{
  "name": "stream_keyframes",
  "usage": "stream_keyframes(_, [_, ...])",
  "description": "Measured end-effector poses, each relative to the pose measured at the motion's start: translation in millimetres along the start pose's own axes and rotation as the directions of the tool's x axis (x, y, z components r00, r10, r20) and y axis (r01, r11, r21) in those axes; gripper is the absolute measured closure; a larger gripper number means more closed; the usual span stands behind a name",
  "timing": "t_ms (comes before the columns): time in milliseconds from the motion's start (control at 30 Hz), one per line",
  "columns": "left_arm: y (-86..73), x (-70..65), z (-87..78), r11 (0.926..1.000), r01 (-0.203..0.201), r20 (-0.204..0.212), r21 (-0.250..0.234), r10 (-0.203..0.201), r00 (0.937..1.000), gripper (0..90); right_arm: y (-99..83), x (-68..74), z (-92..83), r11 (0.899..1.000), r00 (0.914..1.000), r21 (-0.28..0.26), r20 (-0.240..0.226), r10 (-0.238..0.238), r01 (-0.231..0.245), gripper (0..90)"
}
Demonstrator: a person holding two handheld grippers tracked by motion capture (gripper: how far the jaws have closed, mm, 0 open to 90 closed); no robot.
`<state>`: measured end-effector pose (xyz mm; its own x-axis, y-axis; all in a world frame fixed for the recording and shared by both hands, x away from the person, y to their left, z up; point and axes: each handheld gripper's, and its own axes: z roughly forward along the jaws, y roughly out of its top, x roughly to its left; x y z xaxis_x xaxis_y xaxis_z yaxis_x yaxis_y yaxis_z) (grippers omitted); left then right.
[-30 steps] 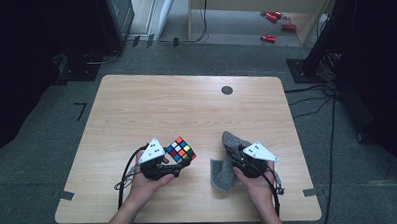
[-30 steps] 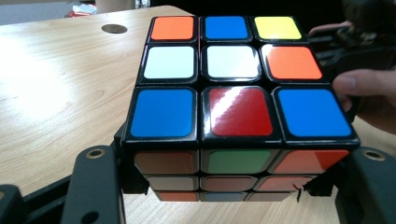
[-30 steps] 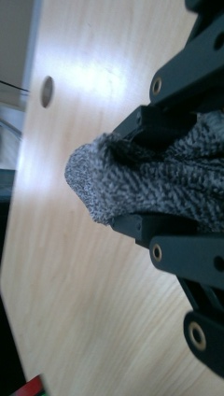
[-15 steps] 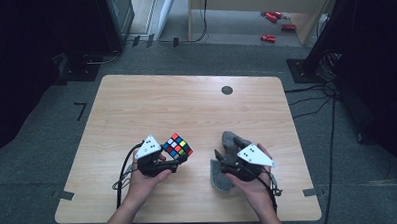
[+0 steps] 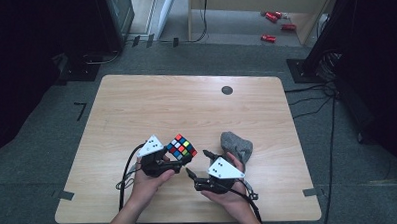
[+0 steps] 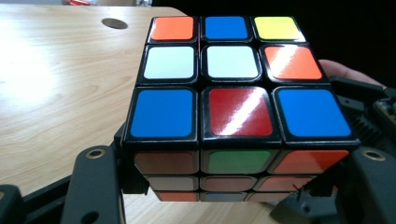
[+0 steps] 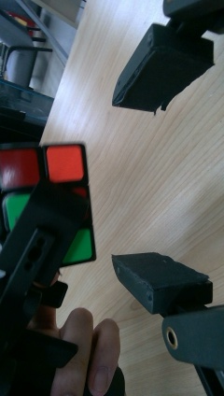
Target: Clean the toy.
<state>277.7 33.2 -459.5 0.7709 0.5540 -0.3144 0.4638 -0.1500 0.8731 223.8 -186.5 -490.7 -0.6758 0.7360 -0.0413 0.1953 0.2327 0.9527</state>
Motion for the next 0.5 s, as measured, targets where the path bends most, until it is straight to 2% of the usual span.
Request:
stream_keyframes(167, [-0.4,-5.3,5.2,0.9996,0.018,0.015,0.023,-0.019,0.9997,34.7,0.8,4.4,0.1,0.998,0.9995,-0.047,0.006,-0.030,0.030,22.6])
stream_keyframes(400, [-1.6,-11.7,11.6,0.9982,0.028,0.042,0.054,-0.030,0.9987,34.7,-0.6,6.9,0.8,0.996,0.9988,-0.074,0.018,-0.044,0.046,27.9])
stream_keyframes(500, [-2.2,-12.7,13.5,0.9972,0.036,0.039,0.066,-0.039,0.9985,34.6,-1.1,8.0,1.0,0.995,0.9983,-0.082,0.022,-0.053,0.055,30.5])
